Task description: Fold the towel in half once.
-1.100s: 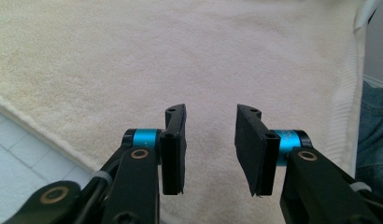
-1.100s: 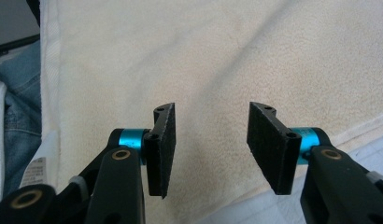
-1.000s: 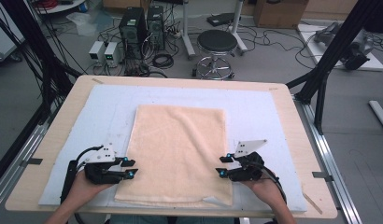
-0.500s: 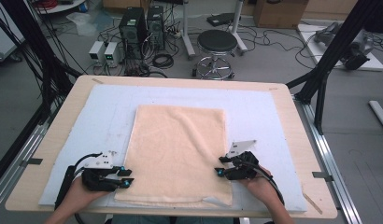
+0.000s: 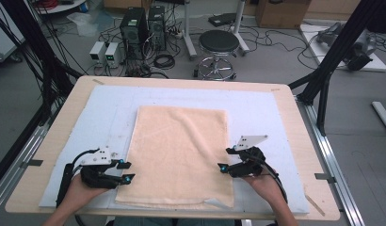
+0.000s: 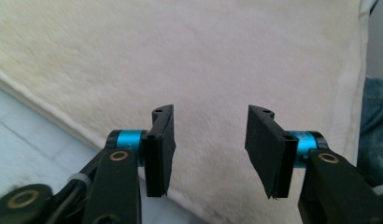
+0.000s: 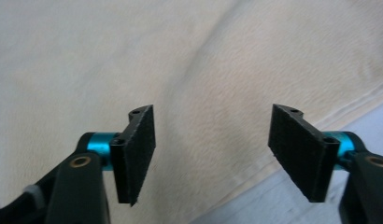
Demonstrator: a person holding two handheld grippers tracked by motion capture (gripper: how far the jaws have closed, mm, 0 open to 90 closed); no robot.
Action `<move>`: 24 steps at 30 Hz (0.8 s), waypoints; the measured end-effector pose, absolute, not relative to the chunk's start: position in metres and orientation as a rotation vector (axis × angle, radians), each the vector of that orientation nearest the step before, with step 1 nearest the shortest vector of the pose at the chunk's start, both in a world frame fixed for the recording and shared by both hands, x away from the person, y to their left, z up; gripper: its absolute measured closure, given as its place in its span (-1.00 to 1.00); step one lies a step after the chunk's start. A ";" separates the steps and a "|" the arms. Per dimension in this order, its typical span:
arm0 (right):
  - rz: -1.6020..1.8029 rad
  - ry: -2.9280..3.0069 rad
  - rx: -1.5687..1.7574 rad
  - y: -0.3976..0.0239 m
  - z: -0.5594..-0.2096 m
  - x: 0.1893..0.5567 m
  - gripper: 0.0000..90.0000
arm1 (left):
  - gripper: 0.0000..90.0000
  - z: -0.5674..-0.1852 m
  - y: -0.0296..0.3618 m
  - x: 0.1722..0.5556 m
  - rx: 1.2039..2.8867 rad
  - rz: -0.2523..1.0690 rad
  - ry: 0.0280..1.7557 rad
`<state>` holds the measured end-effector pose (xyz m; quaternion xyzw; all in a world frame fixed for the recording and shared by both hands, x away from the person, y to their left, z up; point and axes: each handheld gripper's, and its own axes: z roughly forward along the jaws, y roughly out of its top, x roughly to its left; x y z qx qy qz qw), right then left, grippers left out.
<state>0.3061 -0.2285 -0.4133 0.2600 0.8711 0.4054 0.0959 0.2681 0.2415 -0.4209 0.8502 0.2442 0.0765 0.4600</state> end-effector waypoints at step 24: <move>1.231 2.515 0.762 -0.209 -0.380 0.348 -0.50 | -0.33 -0.388 0.230 0.315 2.021 0.281 0.697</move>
